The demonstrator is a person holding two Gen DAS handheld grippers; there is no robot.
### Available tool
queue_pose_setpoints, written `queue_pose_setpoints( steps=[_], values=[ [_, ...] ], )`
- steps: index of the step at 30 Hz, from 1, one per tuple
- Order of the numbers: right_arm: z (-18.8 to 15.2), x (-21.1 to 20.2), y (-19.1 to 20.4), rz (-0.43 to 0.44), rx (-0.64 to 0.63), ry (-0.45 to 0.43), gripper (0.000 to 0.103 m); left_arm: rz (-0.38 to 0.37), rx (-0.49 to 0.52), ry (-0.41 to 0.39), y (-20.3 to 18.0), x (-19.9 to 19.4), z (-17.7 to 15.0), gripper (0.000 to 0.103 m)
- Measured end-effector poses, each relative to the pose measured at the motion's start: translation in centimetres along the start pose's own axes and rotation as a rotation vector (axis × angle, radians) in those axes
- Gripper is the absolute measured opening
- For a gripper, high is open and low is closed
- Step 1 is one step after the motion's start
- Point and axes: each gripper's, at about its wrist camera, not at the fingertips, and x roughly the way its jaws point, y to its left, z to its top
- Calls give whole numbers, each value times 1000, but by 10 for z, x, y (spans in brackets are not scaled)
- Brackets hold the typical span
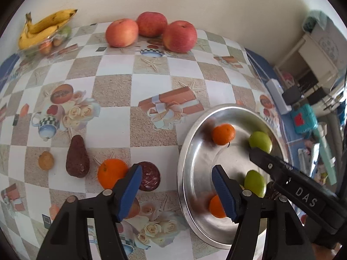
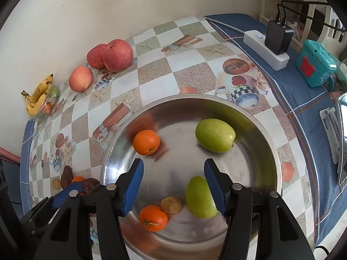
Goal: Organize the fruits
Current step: 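Withdraw both tools from the bowl toward the remaining fruits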
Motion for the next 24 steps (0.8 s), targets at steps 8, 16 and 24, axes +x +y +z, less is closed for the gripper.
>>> queue_pose_setpoints(
  steps=[8,16,24],
  values=[
    [0,-3,3,-12,-13,-1,62,6,-106,-40,31,-18,9,78],
    [-1,-10,16,-16,-61,-16,62,72,-195,-121,61,-43,16,88],
    [-4,-9,28,-23,-110,-12,63,135,-271,-172,92,-57,19,94]
  ],
)
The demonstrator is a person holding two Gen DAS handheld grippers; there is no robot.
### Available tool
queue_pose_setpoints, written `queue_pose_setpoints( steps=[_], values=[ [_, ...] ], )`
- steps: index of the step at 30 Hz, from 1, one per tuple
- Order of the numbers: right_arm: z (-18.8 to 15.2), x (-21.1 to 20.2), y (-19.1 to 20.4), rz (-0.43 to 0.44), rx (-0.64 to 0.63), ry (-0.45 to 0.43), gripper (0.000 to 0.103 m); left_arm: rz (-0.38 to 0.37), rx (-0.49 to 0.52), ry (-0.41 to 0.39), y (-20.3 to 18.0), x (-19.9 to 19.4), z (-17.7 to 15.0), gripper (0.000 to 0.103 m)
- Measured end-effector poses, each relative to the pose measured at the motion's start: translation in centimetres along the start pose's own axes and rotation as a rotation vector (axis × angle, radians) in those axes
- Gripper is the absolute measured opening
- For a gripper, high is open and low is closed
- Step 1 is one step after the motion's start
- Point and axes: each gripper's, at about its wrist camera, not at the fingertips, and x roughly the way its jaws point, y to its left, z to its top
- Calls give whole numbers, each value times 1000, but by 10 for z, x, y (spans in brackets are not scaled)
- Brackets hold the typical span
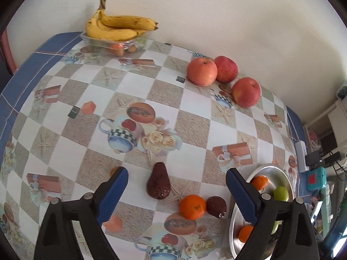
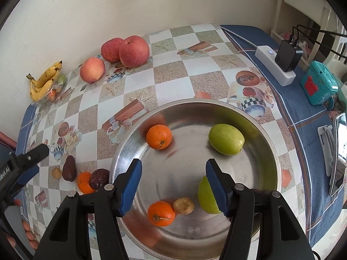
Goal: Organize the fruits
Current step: 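Withdraw both tools from the bowl toward the remaining fruits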
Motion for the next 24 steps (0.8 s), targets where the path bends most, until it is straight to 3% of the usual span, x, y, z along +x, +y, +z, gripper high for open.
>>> queue_pose_setpoints(
  steps=[18,19,21,24],
  values=[
    [-3,5,10,-14,-40,19,68,80,-40,-12,17,0,4,103],
    [-3,5,10,-14,-41,20,70,88,-40,-13,18,1,4,103],
    [-4,7,11,-26,-47,21,96,107,-44,-16,20,2,3,103],
    [-5,8,12,-43,-55,11,96,121,-56,-14,23,3,3,103]
  ],
)
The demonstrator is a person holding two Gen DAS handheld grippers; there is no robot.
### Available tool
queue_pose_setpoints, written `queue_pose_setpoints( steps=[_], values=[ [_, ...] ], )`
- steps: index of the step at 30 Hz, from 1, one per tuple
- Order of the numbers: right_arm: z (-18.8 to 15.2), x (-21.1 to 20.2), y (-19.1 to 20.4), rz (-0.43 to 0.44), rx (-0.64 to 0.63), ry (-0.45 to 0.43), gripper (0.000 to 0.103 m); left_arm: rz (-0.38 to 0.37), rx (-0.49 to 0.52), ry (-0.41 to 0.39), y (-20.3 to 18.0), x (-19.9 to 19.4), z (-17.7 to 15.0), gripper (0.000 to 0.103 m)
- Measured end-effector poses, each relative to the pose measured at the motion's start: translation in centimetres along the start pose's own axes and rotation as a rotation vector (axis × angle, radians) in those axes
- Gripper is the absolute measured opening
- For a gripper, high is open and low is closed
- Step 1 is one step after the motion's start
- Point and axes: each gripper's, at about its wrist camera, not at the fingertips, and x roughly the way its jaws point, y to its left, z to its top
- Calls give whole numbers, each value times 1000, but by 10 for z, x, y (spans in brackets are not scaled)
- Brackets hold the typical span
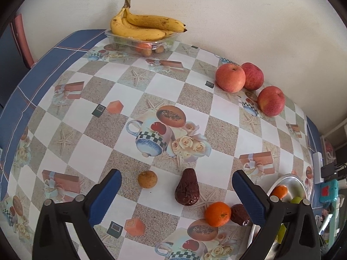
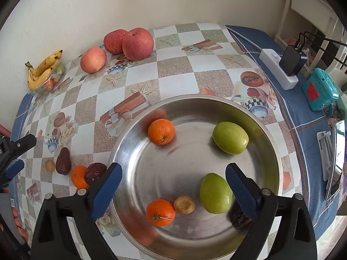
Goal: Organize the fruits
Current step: 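Withdraw both tools from the bowl toward the remaining fruits, then grasp a small brown fruit with the left tool while the right tool grasps a dark date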
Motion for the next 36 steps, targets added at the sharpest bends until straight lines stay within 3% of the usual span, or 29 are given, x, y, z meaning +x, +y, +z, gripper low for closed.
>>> queue_pose_setpoints(
  steps=[19,24,32,36],
  values=[
    [-2,-1,12,-11,-30,-23,96,48,37,-31,11,-3,3,103],
    [-1,-1,30,37,-56,-15,96,58,23,-44,24,-7,5,103],
    [-6,-2,73,69,-167,-9,96,31,-16,-54,42,-10,8,103],
    [-8,-2,91,113,-213,-5,96,-35,-35,-31,48,-9,7,103]
  ],
)
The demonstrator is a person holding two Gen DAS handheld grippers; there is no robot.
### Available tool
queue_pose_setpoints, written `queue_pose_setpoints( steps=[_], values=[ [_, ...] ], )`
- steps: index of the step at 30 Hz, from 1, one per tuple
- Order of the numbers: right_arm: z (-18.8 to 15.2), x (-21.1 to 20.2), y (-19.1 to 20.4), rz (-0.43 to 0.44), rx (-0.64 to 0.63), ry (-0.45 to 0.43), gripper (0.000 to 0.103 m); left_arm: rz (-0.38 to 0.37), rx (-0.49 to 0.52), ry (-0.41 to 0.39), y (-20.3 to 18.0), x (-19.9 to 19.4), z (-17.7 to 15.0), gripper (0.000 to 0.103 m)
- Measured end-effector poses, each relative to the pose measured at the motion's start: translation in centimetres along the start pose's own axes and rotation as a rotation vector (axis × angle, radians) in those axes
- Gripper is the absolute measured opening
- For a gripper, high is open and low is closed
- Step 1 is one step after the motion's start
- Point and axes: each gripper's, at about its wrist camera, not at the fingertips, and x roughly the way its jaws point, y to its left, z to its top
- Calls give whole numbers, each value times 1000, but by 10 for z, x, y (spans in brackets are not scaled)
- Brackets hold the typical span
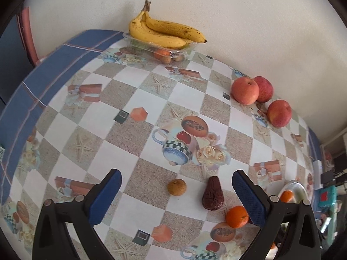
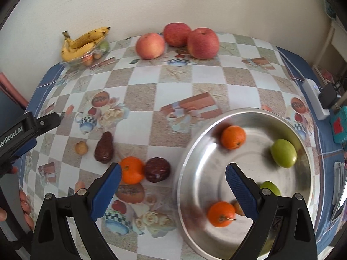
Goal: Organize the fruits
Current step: 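Grasp a small brown fruit with the left tool while the right tool grasps a dark date, then carry both fruits over the bowl and release them inside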
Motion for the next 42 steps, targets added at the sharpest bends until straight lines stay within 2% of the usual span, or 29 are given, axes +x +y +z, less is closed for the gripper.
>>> queue_pose_setpoints(
  steps=[4,7,8,10,12,14,16,21,28,30,36,42],
  values=[
    [2,1,12,86,-7,-16,96,18,18,23,-1,6,-3,102],
    [3,4,21,126,-21,-20,93,-8,-2,70,2,19,-6,100],
    [3,6,23,123,-27,-20,89,-17,-6,85,3,23,-7,98],
    [3,11,24,116,-37,-15,60,-38,-17,120,3,33,-10,86],
    [1,17,22,102,-35,1,55,-46,-30,152,4,43,-13,85],
    [0,22,20,94,-33,18,54,-50,-38,175,4,50,-16,77],
    [-1,26,18,93,-29,31,48,-45,-45,194,5,57,-19,67],
    [-4,34,13,86,-13,64,46,-51,-54,210,5,65,-22,53],
    [-6,39,7,86,19,74,32,-73,-60,225,2,70,-23,32],
    [-6,39,5,86,22,75,32,-69,-58,227,2,72,-22,27],
    [-4,31,6,107,27,61,29,-90,-74,212,4,65,-21,27],
    [3,7,6,141,28,-2,28,-145,-54,128,-6,33,-13,27]
  ],
)
